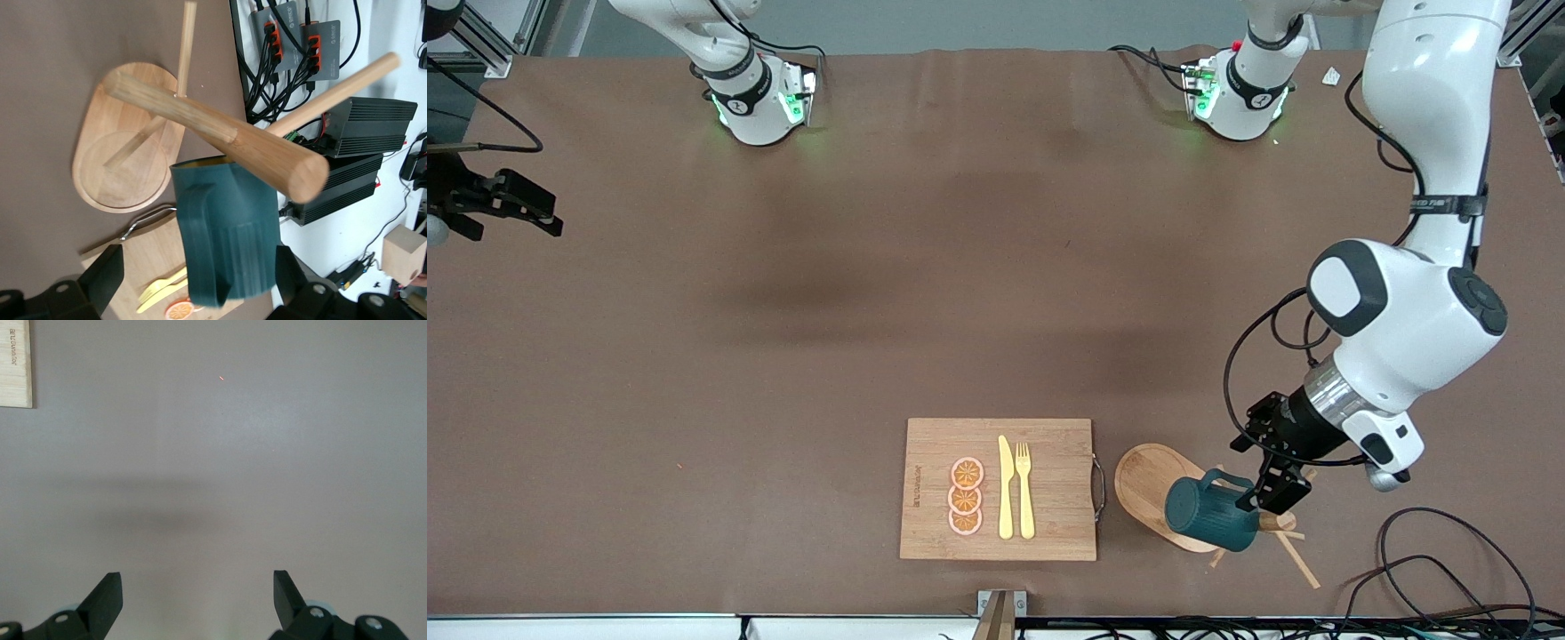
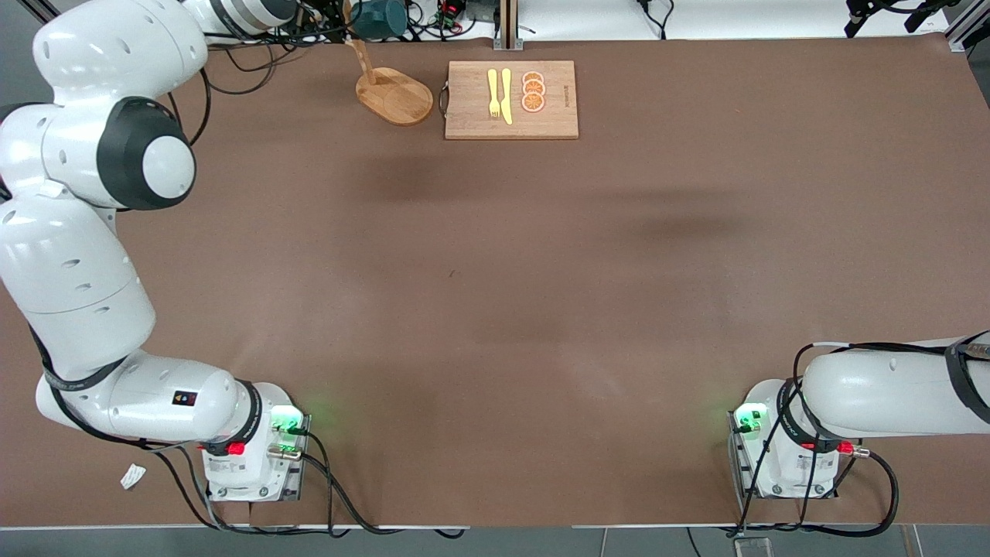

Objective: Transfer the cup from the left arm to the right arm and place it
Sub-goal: 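Reach the left gripper down to the teal mug on the stand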

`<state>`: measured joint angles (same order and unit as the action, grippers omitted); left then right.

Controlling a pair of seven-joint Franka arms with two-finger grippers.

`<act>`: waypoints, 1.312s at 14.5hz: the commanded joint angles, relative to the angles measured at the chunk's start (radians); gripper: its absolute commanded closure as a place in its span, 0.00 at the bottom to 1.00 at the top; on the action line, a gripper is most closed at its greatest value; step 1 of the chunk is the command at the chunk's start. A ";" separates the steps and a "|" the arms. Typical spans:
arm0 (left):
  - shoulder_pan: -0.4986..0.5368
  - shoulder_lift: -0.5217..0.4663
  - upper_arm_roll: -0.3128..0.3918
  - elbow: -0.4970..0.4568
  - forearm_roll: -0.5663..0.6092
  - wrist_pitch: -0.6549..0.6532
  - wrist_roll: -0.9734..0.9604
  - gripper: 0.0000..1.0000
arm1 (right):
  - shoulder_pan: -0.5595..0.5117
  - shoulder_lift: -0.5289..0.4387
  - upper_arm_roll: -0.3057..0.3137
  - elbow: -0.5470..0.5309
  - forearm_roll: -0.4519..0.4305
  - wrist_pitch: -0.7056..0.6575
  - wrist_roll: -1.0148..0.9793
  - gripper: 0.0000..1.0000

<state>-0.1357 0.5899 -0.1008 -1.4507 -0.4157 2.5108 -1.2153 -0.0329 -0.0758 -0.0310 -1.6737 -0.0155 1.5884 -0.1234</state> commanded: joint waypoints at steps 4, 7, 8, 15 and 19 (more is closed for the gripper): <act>-0.007 0.070 -0.028 0.030 -0.058 0.117 -0.009 0.00 | -0.004 -0.027 0.014 -0.017 0.009 -0.007 -0.009 0.00; -0.009 0.093 -0.045 0.033 -0.064 0.177 -0.009 0.00 | 0.005 -0.027 0.014 -0.017 0.009 -0.007 -0.007 0.00; -0.009 0.094 -0.045 0.033 -0.064 0.187 -0.009 0.00 | 0.005 -0.027 0.014 -0.017 0.009 -0.007 -0.007 0.00; -0.009 0.119 -0.057 0.053 -0.064 0.234 -0.007 0.00 | 0.004 -0.027 0.013 -0.017 0.009 -0.007 -0.007 0.00; -0.009 0.137 -0.059 0.055 -0.064 0.267 -0.009 0.01 | 0.004 -0.027 0.013 -0.017 0.009 -0.007 -0.007 0.00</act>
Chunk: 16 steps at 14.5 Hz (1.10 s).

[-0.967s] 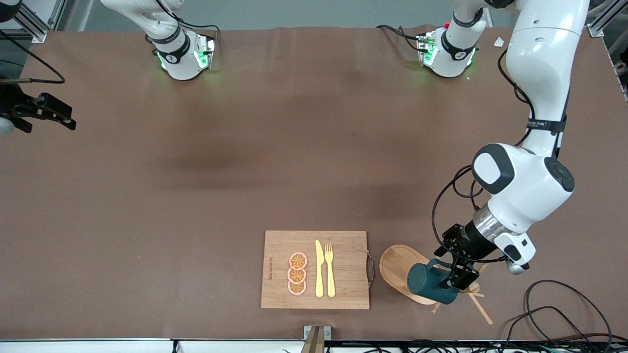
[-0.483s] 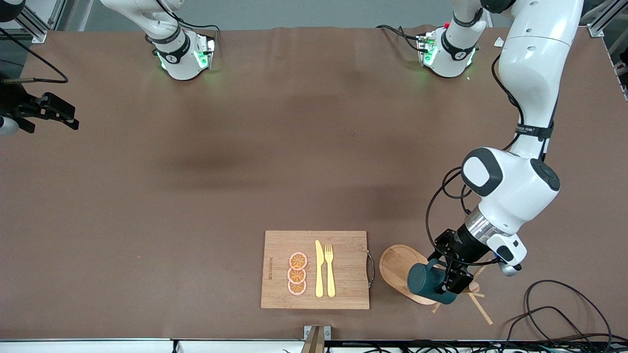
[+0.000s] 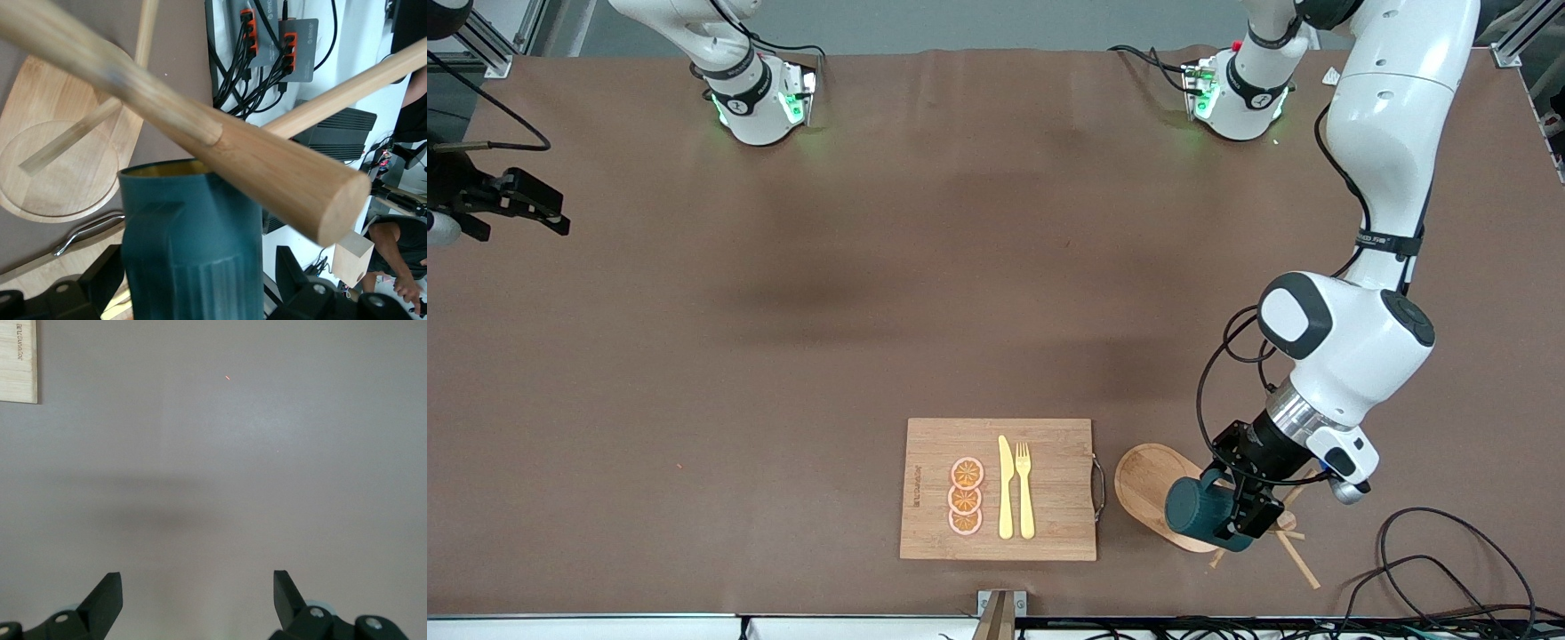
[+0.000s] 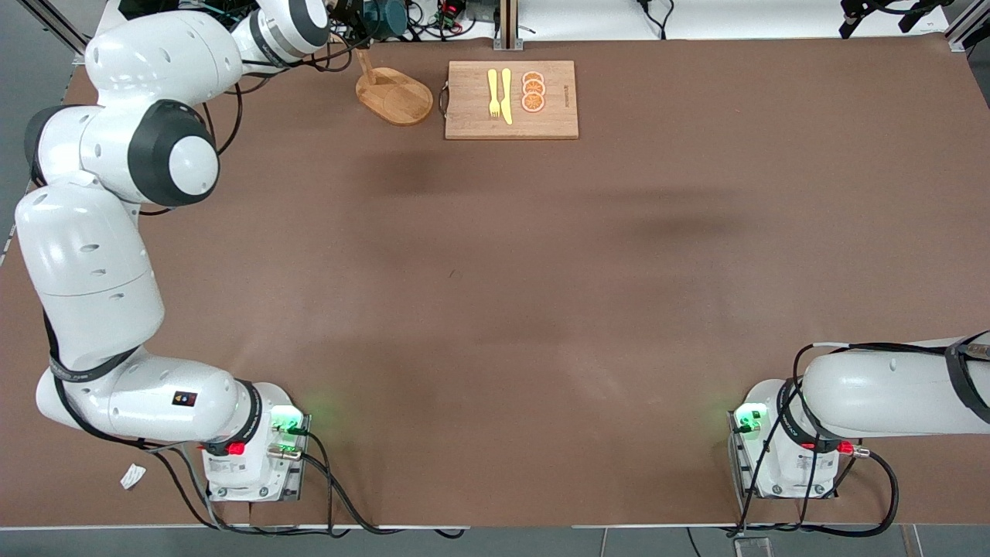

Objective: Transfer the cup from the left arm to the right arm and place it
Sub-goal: 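Close the left gripper on the teal mug's rim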

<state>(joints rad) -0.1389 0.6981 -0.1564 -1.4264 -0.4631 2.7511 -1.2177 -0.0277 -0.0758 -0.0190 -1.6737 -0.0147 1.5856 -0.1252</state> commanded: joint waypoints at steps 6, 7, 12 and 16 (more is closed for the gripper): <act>-0.007 0.038 -0.009 0.038 -0.017 0.036 -0.008 0.25 | -0.003 -0.027 -0.001 -0.018 0.009 -0.004 -0.005 0.00; -0.007 0.037 -0.009 0.038 -0.017 0.036 -0.011 0.33 | -0.006 -0.027 -0.002 -0.018 0.009 -0.004 -0.007 0.00; -0.019 -0.002 -0.008 0.037 0.007 0.029 -0.006 0.49 | -0.003 -0.027 -0.002 -0.017 0.009 -0.004 -0.010 0.00; -0.067 -0.055 -0.002 0.021 0.009 -0.016 -0.006 0.50 | -0.003 -0.027 0.001 -0.017 0.009 -0.004 -0.007 0.00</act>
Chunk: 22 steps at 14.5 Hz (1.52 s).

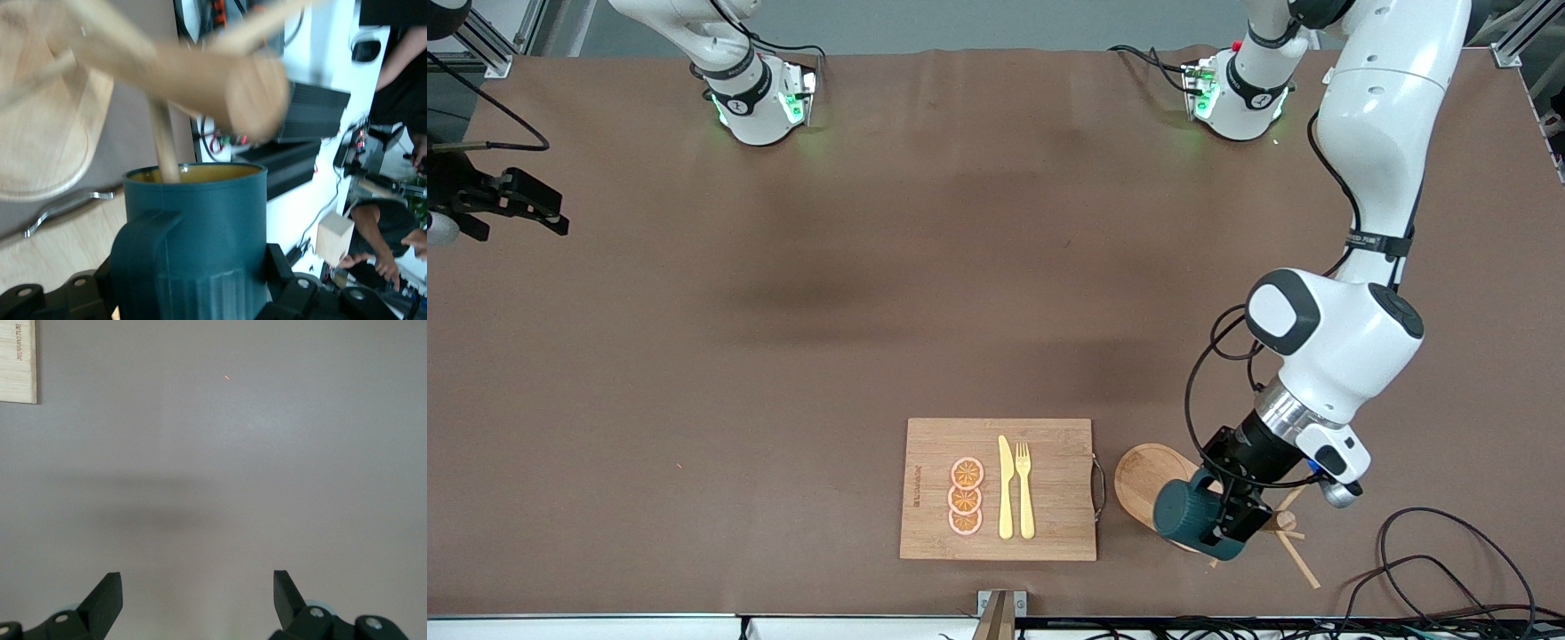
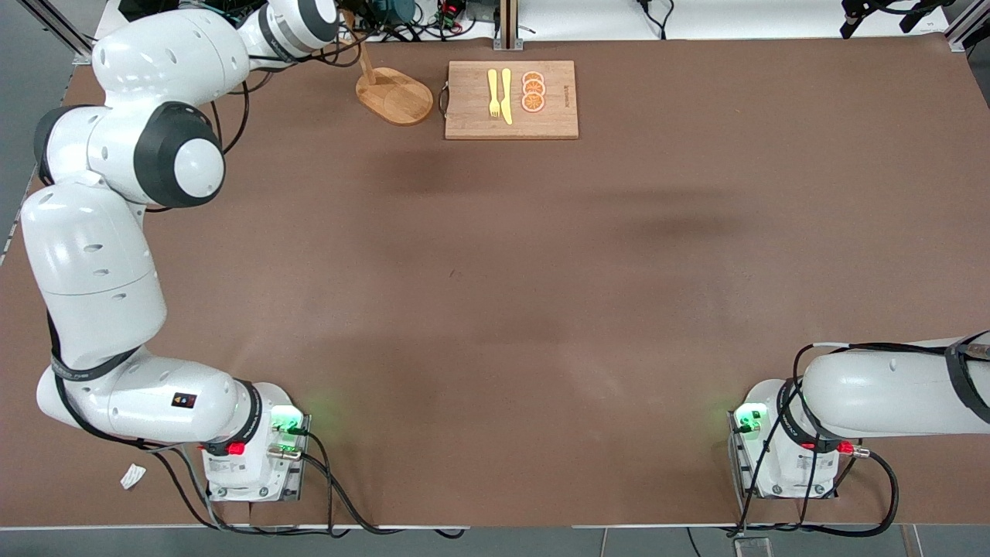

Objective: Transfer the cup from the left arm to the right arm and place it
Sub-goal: 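Lift the teal mug off the stand with the left gripper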

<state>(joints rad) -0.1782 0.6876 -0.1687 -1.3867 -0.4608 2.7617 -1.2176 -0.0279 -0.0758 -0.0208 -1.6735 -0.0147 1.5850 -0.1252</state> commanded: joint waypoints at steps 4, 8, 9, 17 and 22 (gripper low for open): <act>-0.085 -0.083 0.014 -0.021 0.109 -0.083 -0.010 0.51 | -0.003 -0.027 0.001 -0.017 0.009 -0.003 -0.007 0.00; -0.156 -0.086 0.017 -0.020 0.348 -0.094 -0.091 0.51 | -0.003 -0.025 0.001 -0.015 0.009 -0.002 -0.007 0.00; -0.174 -0.086 0.017 -0.020 0.443 -0.109 -0.123 0.51 | -0.003 -0.025 0.001 -0.015 0.009 -0.002 -0.007 0.00; -0.329 -0.077 0.018 -0.014 0.977 -0.310 -0.387 0.51 | -0.006 -0.025 -0.002 -0.017 0.009 -0.003 -0.010 0.00; -0.426 -0.060 0.017 -0.015 1.212 -0.465 -0.491 0.52 | -0.009 -0.025 -0.004 -0.017 0.009 -0.005 -0.011 0.00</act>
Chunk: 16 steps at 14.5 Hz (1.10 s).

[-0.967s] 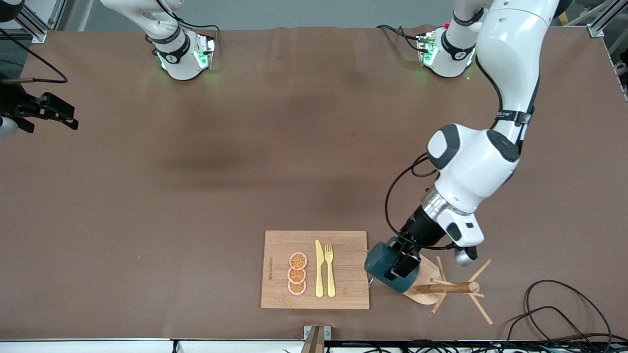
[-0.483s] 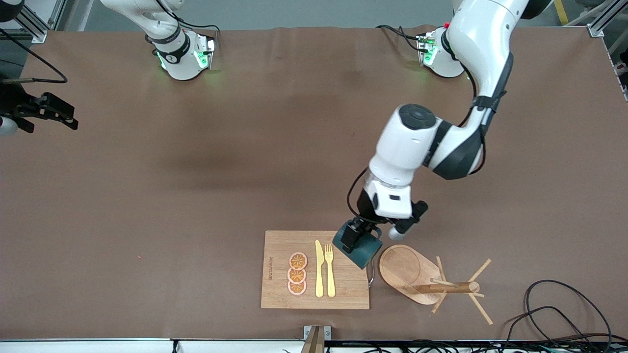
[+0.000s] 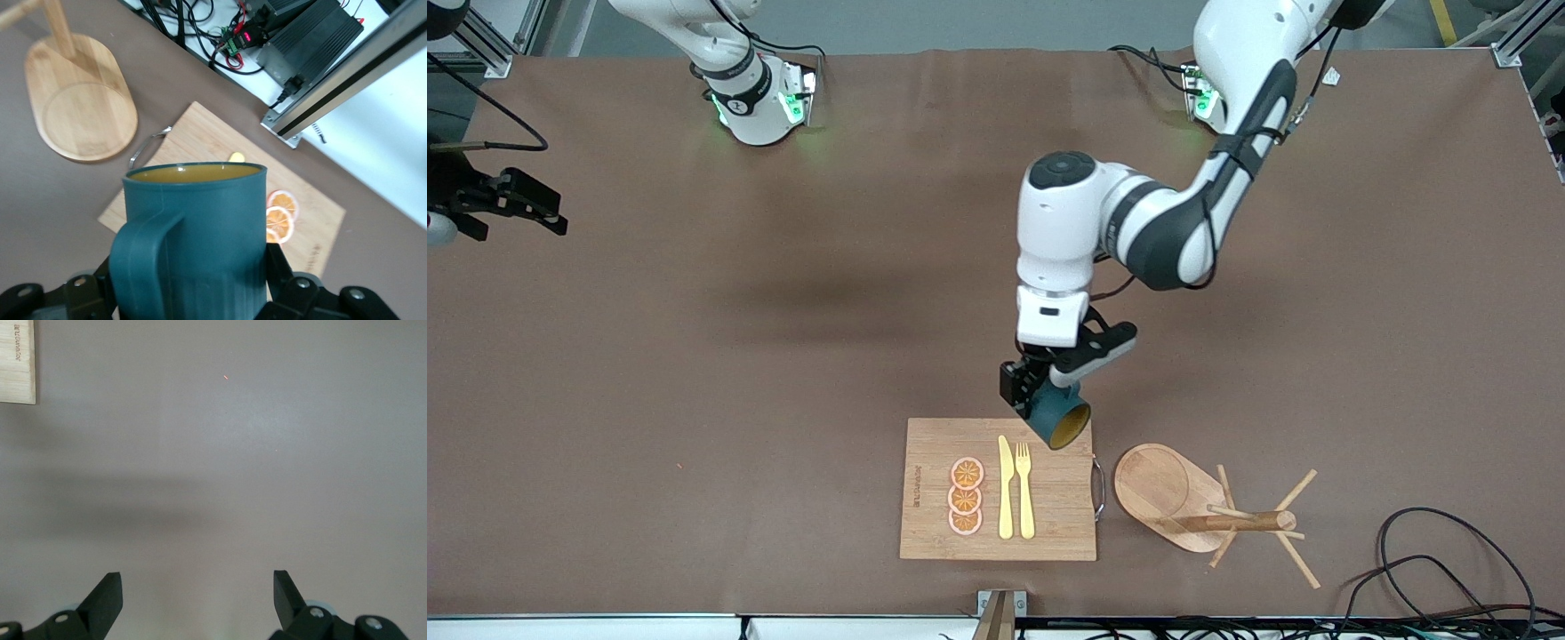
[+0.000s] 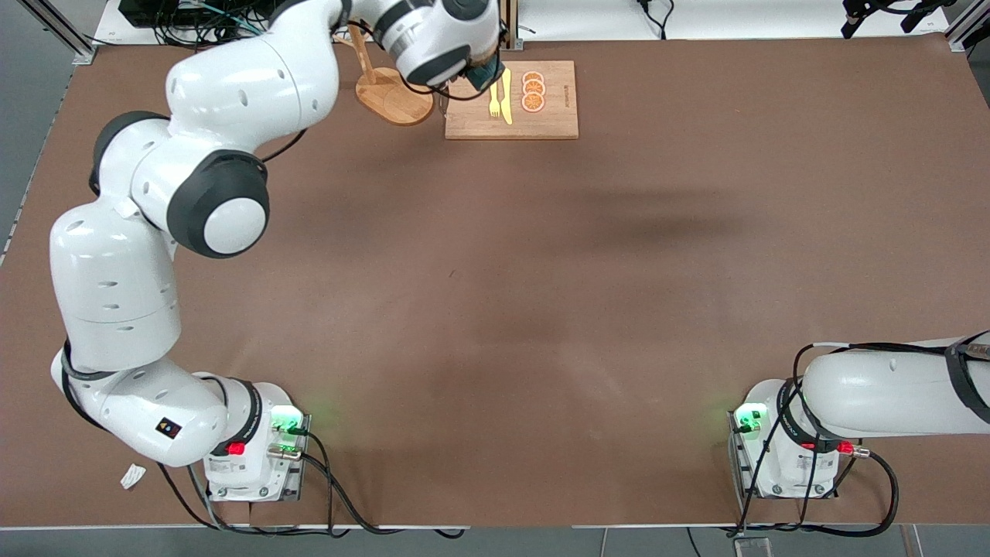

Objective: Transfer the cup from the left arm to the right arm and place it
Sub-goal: 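Lift the teal mug off the stand with the left gripper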

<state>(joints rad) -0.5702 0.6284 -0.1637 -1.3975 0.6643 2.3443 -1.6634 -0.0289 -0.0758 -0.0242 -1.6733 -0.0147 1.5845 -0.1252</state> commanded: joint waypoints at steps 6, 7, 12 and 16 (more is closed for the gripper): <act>-0.125 0.039 0.012 -0.006 0.308 -0.183 -0.113 0.53 | -0.006 -0.025 0.001 -0.017 0.009 -0.003 -0.011 0.00; -0.137 0.045 0.012 -0.006 0.340 -0.204 -0.114 0.53 | -0.005 -0.025 0.003 -0.016 0.009 -0.003 -0.010 0.00; -0.229 0.097 0.013 -0.006 0.474 -0.330 -0.179 0.53 | -0.008 -0.024 0.001 -0.016 0.009 -0.003 -0.014 0.00; -0.290 0.161 0.010 -0.008 0.604 -0.456 -0.239 0.53 | -0.011 -0.024 0.000 -0.016 0.009 -0.003 -0.016 0.00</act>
<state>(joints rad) -0.8243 0.7551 -0.1628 -1.4175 1.2134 1.9398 -1.8733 -0.0311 -0.0758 -0.0264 -1.6733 -0.0146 1.5843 -0.1260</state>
